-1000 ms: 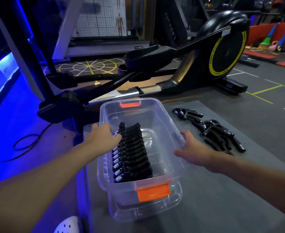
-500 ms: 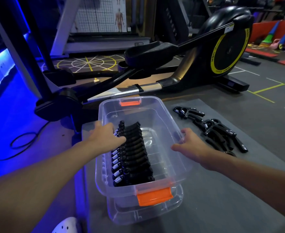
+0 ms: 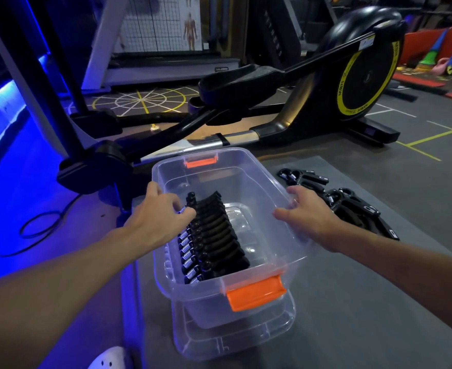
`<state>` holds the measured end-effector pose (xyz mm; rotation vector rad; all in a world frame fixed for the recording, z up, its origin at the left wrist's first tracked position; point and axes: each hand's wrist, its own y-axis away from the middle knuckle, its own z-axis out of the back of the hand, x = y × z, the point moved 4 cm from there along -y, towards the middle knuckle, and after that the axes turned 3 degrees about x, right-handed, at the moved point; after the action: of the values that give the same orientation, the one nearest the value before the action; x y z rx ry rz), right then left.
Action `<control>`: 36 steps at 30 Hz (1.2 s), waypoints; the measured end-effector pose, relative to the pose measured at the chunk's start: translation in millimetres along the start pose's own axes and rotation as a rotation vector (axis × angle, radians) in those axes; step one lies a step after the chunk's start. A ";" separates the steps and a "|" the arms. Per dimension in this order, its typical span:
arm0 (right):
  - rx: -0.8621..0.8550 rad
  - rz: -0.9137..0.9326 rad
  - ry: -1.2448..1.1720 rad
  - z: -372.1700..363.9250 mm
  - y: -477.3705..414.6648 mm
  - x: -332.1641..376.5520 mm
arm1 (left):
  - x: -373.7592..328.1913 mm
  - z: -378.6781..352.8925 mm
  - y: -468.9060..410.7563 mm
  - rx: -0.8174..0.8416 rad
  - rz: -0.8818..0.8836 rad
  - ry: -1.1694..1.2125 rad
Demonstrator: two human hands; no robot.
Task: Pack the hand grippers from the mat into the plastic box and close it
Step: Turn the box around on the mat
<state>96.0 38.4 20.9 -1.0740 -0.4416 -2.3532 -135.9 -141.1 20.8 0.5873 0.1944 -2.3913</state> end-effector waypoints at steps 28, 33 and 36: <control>0.103 0.074 0.247 7.4 -33.8 -4.6 | -10.2 -5.0 28.9 0.102 -0.037 -0.038; -0.033 -0.071 0.109 9.6 -12.9 -12.2 | 5.9 10.5 -11.0 0.021 -0.116 -0.349; -0.158 -0.133 -0.002 9.5 16.5 -14.2 | 13.1 13.5 -48.2 0.001 -0.204 -0.443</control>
<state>119.0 34.0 17.4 -1.1498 -0.3416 -2.5403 -180.3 -115.2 26.2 0.0274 0.0600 -2.6487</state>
